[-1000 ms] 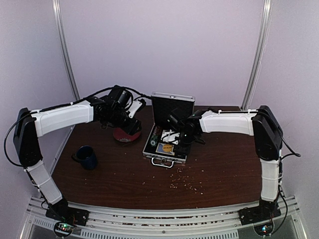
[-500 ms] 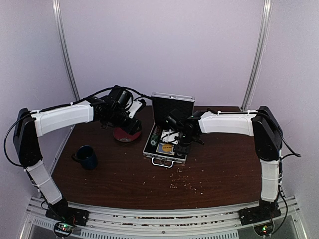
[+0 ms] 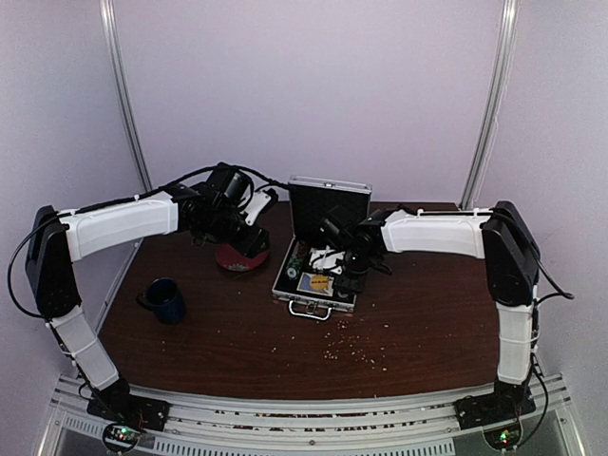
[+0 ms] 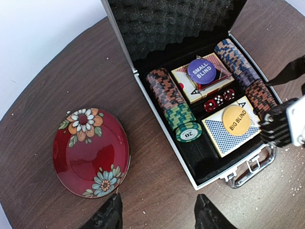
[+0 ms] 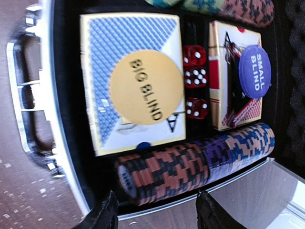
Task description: Pack up texas hold em set
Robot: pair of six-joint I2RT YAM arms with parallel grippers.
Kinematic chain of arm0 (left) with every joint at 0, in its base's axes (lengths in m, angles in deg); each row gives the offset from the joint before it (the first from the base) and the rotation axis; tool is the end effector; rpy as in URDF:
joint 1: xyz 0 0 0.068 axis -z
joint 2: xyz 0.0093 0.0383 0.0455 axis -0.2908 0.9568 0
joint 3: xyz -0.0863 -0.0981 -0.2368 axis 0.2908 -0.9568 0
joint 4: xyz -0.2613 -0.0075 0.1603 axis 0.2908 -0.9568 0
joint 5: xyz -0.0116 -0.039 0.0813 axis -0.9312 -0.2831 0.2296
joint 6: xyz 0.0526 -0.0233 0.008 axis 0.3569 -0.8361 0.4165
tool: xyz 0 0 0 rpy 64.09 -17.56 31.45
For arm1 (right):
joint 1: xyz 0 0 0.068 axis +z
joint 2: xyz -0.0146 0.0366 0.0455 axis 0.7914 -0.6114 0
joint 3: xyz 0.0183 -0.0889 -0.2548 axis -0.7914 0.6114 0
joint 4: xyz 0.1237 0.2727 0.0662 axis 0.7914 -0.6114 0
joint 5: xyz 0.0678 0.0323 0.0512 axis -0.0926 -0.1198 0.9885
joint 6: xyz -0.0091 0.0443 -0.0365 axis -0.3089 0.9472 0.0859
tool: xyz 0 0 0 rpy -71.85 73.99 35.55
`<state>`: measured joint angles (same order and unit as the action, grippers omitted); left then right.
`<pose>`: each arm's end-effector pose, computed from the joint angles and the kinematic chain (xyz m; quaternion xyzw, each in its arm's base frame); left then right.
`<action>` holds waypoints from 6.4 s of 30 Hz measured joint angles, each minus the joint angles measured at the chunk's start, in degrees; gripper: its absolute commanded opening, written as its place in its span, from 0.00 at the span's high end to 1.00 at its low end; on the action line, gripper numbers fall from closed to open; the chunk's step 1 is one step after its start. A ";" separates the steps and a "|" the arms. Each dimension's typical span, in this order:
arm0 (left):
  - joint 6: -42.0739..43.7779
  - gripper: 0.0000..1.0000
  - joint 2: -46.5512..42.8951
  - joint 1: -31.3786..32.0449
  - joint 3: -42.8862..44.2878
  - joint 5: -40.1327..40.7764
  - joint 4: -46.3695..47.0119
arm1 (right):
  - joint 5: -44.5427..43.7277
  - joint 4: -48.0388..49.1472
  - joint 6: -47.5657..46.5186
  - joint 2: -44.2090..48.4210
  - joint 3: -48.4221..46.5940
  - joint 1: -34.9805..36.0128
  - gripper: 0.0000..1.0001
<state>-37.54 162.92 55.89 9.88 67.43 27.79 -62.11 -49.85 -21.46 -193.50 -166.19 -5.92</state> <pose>0.3360 -0.2693 0.2574 0.2765 0.8931 -0.1072 0.3381 0.3267 0.3360 0.1652 -0.5946 0.7799 -0.0292 0.1930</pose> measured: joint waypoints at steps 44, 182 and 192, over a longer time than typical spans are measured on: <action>-7.15 0.36 27.10 -13.70 46.29 -19.89 4.35 | 33.31 21.81 8.70 33.35 31.98 -30.36 0.38; -12.94 0.39 16.24 -2.78 -8.70 -35.28 25.55 | 41.62 -3.39 2.67 15.04 15.61 -22.64 0.40; -13.99 0.41 7.87 3.04 -19.04 -32.96 25.92 | 39.74 -3.54 2.23 15.56 12.96 -22.64 0.40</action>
<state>-51.53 170.79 58.93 -9.16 34.47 53.71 -22.38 -53.39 -19.23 -177.93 -153.23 -28.56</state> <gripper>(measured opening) 0.591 0.597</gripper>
